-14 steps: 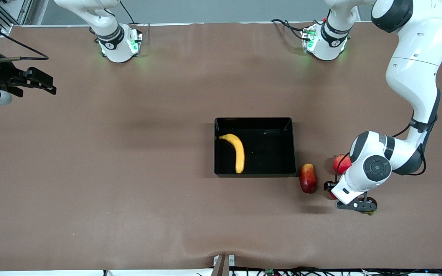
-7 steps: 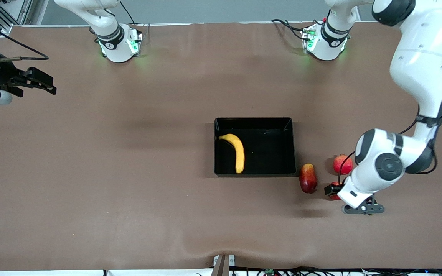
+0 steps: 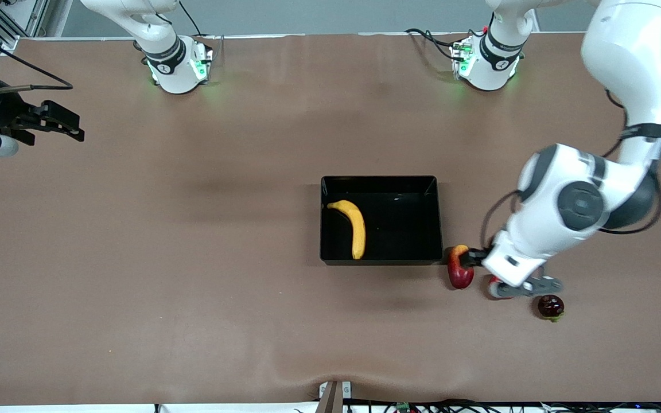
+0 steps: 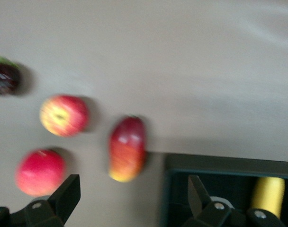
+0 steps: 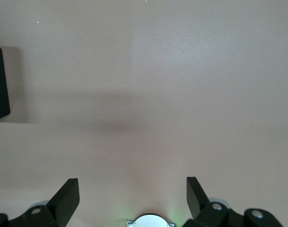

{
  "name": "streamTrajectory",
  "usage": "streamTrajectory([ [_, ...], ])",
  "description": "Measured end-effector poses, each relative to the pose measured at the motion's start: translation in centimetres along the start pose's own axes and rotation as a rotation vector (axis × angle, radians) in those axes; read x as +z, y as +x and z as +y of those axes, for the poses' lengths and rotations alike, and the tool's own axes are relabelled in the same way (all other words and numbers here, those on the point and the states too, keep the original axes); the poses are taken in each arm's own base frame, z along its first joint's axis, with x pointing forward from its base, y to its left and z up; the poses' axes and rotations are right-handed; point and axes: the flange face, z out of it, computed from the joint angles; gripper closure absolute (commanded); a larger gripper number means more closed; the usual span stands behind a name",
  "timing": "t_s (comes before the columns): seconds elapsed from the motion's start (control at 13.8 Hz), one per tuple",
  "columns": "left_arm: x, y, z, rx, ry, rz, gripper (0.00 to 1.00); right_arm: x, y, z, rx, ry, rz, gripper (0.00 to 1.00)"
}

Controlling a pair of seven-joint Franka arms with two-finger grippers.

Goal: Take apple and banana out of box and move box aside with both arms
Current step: 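Move the left gripper into the tray over the yellow banana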

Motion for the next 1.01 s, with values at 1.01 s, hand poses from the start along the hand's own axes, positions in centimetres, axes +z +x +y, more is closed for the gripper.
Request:
streamTrajectory([
  [1.01, 14.8, -13.3, 19.1, -0.040, 0.033, -0.101, 0.00, 0.0, 0.0, 0.0, 0.000, 0.000, 0.000, 0.00],
])
